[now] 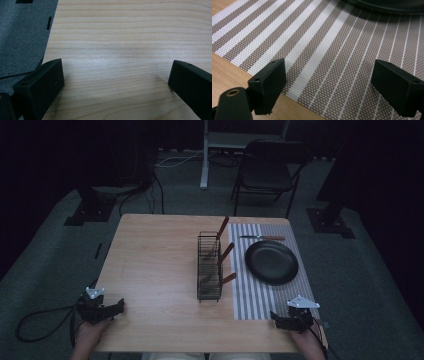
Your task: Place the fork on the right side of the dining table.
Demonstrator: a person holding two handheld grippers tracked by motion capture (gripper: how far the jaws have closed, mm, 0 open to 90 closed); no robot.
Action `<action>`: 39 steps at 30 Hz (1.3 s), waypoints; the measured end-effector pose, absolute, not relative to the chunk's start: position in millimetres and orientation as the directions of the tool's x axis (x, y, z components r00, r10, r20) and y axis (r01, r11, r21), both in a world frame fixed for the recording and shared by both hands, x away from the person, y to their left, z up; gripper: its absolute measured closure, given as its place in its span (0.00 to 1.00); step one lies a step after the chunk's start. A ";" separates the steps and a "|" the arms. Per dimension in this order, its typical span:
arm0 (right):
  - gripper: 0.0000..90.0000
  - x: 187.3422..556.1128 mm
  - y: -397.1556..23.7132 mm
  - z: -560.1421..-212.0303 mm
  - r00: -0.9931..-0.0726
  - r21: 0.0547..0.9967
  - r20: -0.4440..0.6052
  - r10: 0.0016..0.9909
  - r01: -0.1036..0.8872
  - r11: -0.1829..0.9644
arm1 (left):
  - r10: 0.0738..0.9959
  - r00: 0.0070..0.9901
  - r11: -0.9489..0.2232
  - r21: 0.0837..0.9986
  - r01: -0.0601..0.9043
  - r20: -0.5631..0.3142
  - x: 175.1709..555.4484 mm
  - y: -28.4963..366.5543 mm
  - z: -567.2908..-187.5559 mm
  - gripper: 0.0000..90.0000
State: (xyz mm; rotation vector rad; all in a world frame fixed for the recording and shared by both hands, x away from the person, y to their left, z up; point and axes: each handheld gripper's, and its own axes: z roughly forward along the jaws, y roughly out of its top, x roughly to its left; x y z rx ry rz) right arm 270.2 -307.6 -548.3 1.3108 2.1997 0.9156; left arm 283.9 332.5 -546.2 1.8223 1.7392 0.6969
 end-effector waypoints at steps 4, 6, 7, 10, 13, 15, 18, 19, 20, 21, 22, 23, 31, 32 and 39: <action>0.13 269.9 -311.0 -547.7 -0.459 0.704 0.006 0.888 0.632 0.322 | 0.999 0.043 -0.039 0.682 0.730 0.011 283.7 332.6 -546.2 0.01; 0.13 269.5 -311.2 -547.5 -0.461 0.702 0.005 0.887 0.634 0.325 | 0.999 0.040 -0.036 0.682 0.730 0.011 283.8 332.6 -546.2 0.01; 0.13 269.3 -311.4 -547.6 -0.463 0.703 0.005 0.886 0.632 0.326 | 0.999 0.040 -0.036 0.682 0.730 0.011 283.8 332.6 -546.2 0.01; 0.13 268.9 -311.4 -547.5 -0.462 0.701 0.007 0.887 0.635 0.325 | 0.999 0.036 -0.033 0.684 0.729 0.010 283.6 332.7 -546.3 0.01; 0.13 269.5 -310.5 -546.6 -0.457 0.692 0.008 0.890 0.645 0.325 | 0.999 0.036 -0.034 0.684 0.729 0.011 283.7 332.7 -546.4 0.01; 0.13 270.0 -310.4 -546.2 -0.457 0.689 0.008 0.889 0.646 0.327 | 0.999 0.036 -0.034 0.684 0.729 0.011 283.7 332.7 -546.3 0.01; 0.13 271.0 -309.6 -545.2 -0.455 0.680 0.008 0.891 0.655 0.328 | 0.999 0.034 -0.031 0.684 0.729 0.010 283.2 332.5 -546.4 0.01; 0.13 271.0 -309.3 -545.0 -0.453 0.679 0.008 0.892 0.657 0.328 | 0.999 0.034 -0.032 0.684 0.729 0.010 283.2 332.5 -546.4 0.01; 0.14 271.4 -309.3 -544.6 -0.454 0.677 0.008 0.891 0.658 0.330 | 0.999 0.034 -0.032 0.684 0.729 0.010 283.2 332.5 -546.4 0.01; 0.14 271.7 -309.1 -544.1 -0.452 0.674 0.009 0.892 0.662 0.328 | 0.999 0.034 -0.032 0.684 0.729 0.010 283.2 332.5 -546.4 0.01; 0.14 271.9 -308.9 -543.2 -0.451 0.669 0.013 0.892 0.667 0.328 | 0.999 0.034 -0.032 0.684 0.729 0.010 283.1 332.5 -546.4 0.01; 0.14 272.0 -308.9 -542.5 -0.454 0.666 0.020 0.891 0.671 0.326 | 0.999 0.034 -0.032 0.684 0.729 0.010 283.2 332.5 -546.4 0.01; 0.16 272.6 -301.8 -532.4 -0.476 0.667 0.037 0.879 0.667 0.333 | 0.999 0.034 -0.032 0.683 0.729 0.010 283.1 332.5 -546.4 0.01; 0.16 273.5 -301.2 -529.9 -0.478 0.673 0.041 0.878 0.662 0.329 | 0.999 0.034 -0.032 0.684 0.729 0.010 283.1 332.4 -546.5 0.01; 0.16 279.2 -297.2 -519.9 -0.493 0.685 0.067 0.868 0.655 0.319 | 0.999 0.035 -0.034 0.682 0.730 0.012 283.0 332.6 -546.4 0.01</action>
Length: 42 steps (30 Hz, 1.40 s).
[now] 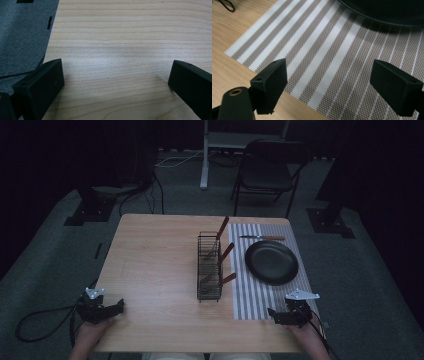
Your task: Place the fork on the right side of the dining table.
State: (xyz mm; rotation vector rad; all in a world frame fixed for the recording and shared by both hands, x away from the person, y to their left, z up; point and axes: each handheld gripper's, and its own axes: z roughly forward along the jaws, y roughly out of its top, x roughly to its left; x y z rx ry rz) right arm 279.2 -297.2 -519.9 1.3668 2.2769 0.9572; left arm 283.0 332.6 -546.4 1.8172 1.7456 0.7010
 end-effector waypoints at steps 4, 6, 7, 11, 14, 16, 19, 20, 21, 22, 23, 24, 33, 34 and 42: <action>0.16 282.1 -294.3 -515.2 -0.498 0.694 0.073 0.864 0.648 0.314 | 0.999 0.035 -0.034 0.683 0.730 0.012 283.0 332.6 -546.4 0.01; 0.16 285.8 -291.5 -510.1 -0.503 0.700 0.069 0.861 0.640 0.317 | 0.999 0.036 -0.034 0.683 0.730 0.012 283.0 332.6 -546.4 0.01; 0.16 287.0 -290.8 -508.8 -0.505 0.703 0.072 0.860 0.638 0.315 | 0.999 0.035 -0.034 0.684 0.729 0.012 283.1 332.6 -546.5 0.01; 0.17 293.1 -286.8 -501.1 -0.512 0.712 0.069 0.856 0.626 0.317 | 0.999 0.035 -0.034 0.684 0.729 0.012 283.0 332.6 -546.5 0.01; 0.17 298.0 -283.6 -496.1 -0.517 0.718 0.058 0.854 0.616 0.324 | 0.999 0.035 -0.034 0.683 0.729 0.012 283.0 332.6 -546.5 0.01; 0.17 301.6 -281.6 -492.7 -0.519 0.724 0.056 0.853 0.609 0.324 | 0.999 0.035 -0.034 0.684 0.729 0.012 283.1 332.6 -546.5 0.01; 0.17 306.9 -279.2 -487.9 -0.521 0.730 0.056 0.851 0.604 0.322 | 0.999 0.035 -0.034 0.683 0.729 0.012 283.0 332.6 -546.5 0.01; 0.17 309.0 -278.2 -486.6 -0.522 0.731 0.056 0.851 0.602 0.321 | 0.999 0.035 -0.034 0.684 0.729 0.012 283.0 332.6 -546.5 0.01; 0.17 310.7 -277.6 -485.7 -0.523 0.732 0.060 0.850 0.602 0.318 | 0.999 0.035 -0.034 0.684 0.729 0.012 283.0 332.6 -546.5 0.01; 0.17 312.0 -277.1 -485.1 -0.522 0.733 0.062 0.851 0.603 0.317 | 0.999 0.035 -0.034 0.684 0.729 0.012 283.0 332.6 -546.5 0.01; 0.17 313.7 -276.2 -484.4 -0.524 0.732 0.064 0.850 0.603 0.316 | 0.999 0.035 -0.034 0.684 0.729 0.012 283.0 332.6 -546.5 0.01; 0.17 315.3 -275.1 -483.7 -0.526 0.732 0.064 0.848 0.602 0.318 | 0.999 0.035 -0.034 0.684 0.729 0.012 283.0 332.6 -546.5 0.01; 0.19 329.3 -266.7 -475.9 -0.540 0.741 0.057 0.840 0.587 0.327 | 0.999 0.035 -0.034 0.684 0.729 0.012 283.0 332.6 -546.5 0.01; 0.19 330.8 -265.8 -474.7 -0.542 0.743 0.059 0.838 0.584 0.325 | 0.999 0.035 -0.034 0.683 0.729 0.012 283.0 332.6 -546.5 0.01; 0.19 342.3 -257.8 -462.6 -0.549 0.751 0.051 0.834 0.572 0.330 | 0.999 0.035 -0.034 0.684 0.729 0.012 283.0 332.6 -546.5 0.01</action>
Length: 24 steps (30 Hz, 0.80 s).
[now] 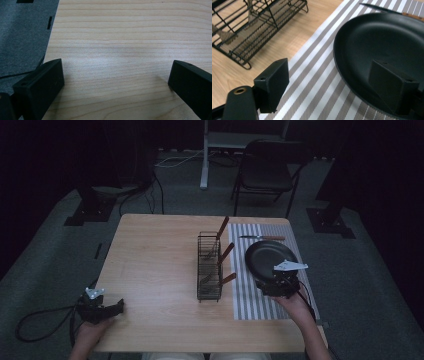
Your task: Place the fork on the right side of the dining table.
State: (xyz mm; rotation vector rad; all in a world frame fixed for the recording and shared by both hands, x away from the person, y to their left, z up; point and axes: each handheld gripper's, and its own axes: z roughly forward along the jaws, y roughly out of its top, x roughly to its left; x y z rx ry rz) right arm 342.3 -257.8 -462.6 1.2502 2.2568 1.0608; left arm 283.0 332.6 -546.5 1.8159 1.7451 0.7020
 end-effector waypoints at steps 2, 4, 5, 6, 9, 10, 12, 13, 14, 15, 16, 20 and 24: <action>0.19 347.1 -254.8 -457.9 -0.550 0.757 0.052 0.833 0.566 0.326 | 0.999 0.035 -0.034 0.683 0.729 0.012 283.1 332.6 -546.5 0.01; 0.19 349.9 -253.1 -455.7 -0.554 0.758 0.054 0.831 0.564 0.327 | 0.999 0.035 -0.034 0.683 0.729 0.012 283.0 332.6 -546.5 0.01; 0.19 351.4 -252.2 -454.4 -0.555 0.760 0.049 0.831 0.560 0.329 | 0.999 0.035 -0.034 0.683 0.729 0.012 283.0 332.6 -546.5 0.01; 0.19 353.4 -251.2 -452.9 -0.557 0.761 0.052 0.829 0.559 0.329 | 0.999 0.035 -0.034 0.683 0.729 0.012 283.0 332.6 -546.5 0.01; 0.19 358.0 -249.2 -449.4 -0.559 0.765 0.052 0.827 0.555 0.327 | 0.999 0.035 -0.034 0.683 0.729 0.012 283.0 332.6 -546.5 0.01; 0.19 359.5 -248.4 -447.8 -0.558 0.766 0.053 0.828 0.555 0.325 | 0.999 0.035 -0.034 0.683 0.729 0.012 283.0 332.6 -546.5 0.01; 0.19 362.7 -247.0 -444.5 -0.561 0.770 0.051 0.826 0.549 0.326 | 0.999 0.035 -0.034 0.683 0.729 0.012 283.0 332.6 -546.5 0.01; 0.19 364.0 -246.1 -442.6 -0.562 0.772 0.048 0.826 0.546 0.326 | 0.999 0.035 -0.034 0.684 0.729 0.012 283.0 332.6 -546.5 0.01; 0.19 365.5 -245.3 -440.8 -0.563 0.773 0.047 0.825 0.544 0.327 | 0.999 0.035 -0.034 0.683 0.729 0.012 283.0 332.6 -546.5 0.01; 0.19 367.0 -244.5 -439.0 -0.565 0.774 0.046 0.824 0.541 0.328 | 0.999 0.035 -0.034 0.683 0.729 0.012 283.0 332.6 -546.5 0.01; 0.19 368.4 -243.6 -437.3 -0.565 0.777 0.042 0.824 0.537 0.328 | 0.999 0.035 -0.034 0.683 0.729 0.012 283.0 332.6 -546.5 0.01; 0.19 374.1 -239.5 -431.2 -0.569 0.782 0.048 0.821 0.533 0.323 | 0.999 0.035 -0.034 0.684 0.729 0.012 283.0 332.6 -546.5 0.01; 0.19 378.2 -236.0 -429.2 -0.572 0.785 0.049 0.819 0.530 0.322 | 0.999 0.035 -0.034 0.683 0.729 0.012 283.0 332.6 -546.5 0.01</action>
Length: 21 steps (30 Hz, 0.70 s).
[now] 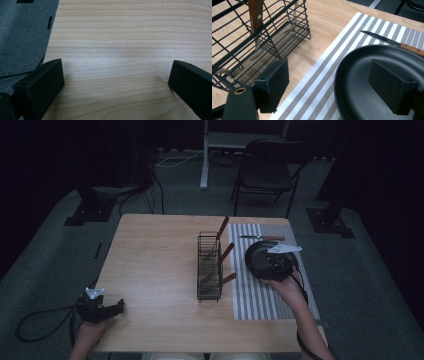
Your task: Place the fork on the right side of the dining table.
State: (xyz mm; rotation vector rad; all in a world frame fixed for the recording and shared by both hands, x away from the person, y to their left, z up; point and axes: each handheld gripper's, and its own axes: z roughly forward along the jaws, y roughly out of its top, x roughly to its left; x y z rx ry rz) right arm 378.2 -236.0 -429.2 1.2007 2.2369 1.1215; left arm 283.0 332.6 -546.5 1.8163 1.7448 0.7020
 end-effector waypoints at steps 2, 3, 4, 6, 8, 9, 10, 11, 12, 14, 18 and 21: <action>0.19 379.1 -235.5 -429.0 -0.573 0.785 0.050 0.818 0.529 0.322 | 0.999 0.035 -0.034 0.683 0.729 0.012 283.0 332.6 -546.5 0.01; 0.19 379.1 -235.5 -429.0 -0.573 0.785 0.050 0.818 0.529 0.322 | 0.999 0.035 -0.034 0.684 0.729 0.012 283.0 332.6 -546.5 0.01; 0.19 382.5 -234.1 -428.0 -0.571 0.786 0.052 0.820 0.530 0.318 | 0.999 0.035 -0.034 0.683 0.729 0.012 283.0 332.6 -546.5 0.01; 0.19 385.2 -232.8 -426.6 -0.571 0.789 0.056 0.819 0.528 0.314 | 0.999 0.035 -0.034 0.683 0.729 0.012 283.0 332.6 -546.5 0.01; 0.19 387.6 -231.0 -425.1 -0.573 0.789 0.054 0.818 0.526 0.317 | 0.999 0.035 -0.034 0.683 0.729 0.012 283.0 332.6 -546.5 0.01; 0.19 388.8 -230.0 -424.4 -0.574 0.790 0.054 0.817 0.525 0.317 | 0.999 0.035 -0.034 0.684 0.729 0.012 283.0 332.6 -546.5 0.01; 0.19 390.3 -228.9 -423.9 -0.576 0.789 0.048 0.816 0.523 0.323 | 0.999 0.035 -0.034 0.683 0.729 0.012 283.0 332.6 -546.5 0.01; 0.19 391.8 -227.8 -423.4 -0.578 0.787 0.045 0.815 0.523 0.327 | 0.999 0.035 -0.034 0.683 0.729 0.012 283.0 332.6 -546.5 0.01; 0.19 393.2 -226.8 -422.6 -0.577 0.786 0.046 0.815 0.524 0.327 | 0.999 0.035 -0.034 0.683 0.729 0.012 283.0 332.6 -546.5 0.01; 0.19 396.9 -225.7 -420.6 -0.581 0.788 0.047 0.813 0.521 0.327 | 0.999 0.035 -0.034 0.683 0.729 0.012 283.0 332.6 -546.5 0.01; 0.19 405.0 -221.5 -414.6 -0.581 0.791 0.049 0.812 0.519 0.323 | 0.999 0.035 -0.034 0.684 0.729 0.012 283.0 332.6 -546.5 0.01; 0.22 411.7 -217.3 -411.0 -0.584 0.791 0.045 0.811 0.517 0.328 | 0.999 0.035 -0.034 0.683 0.729 0.012 283.0 332.6 -546.5 0.01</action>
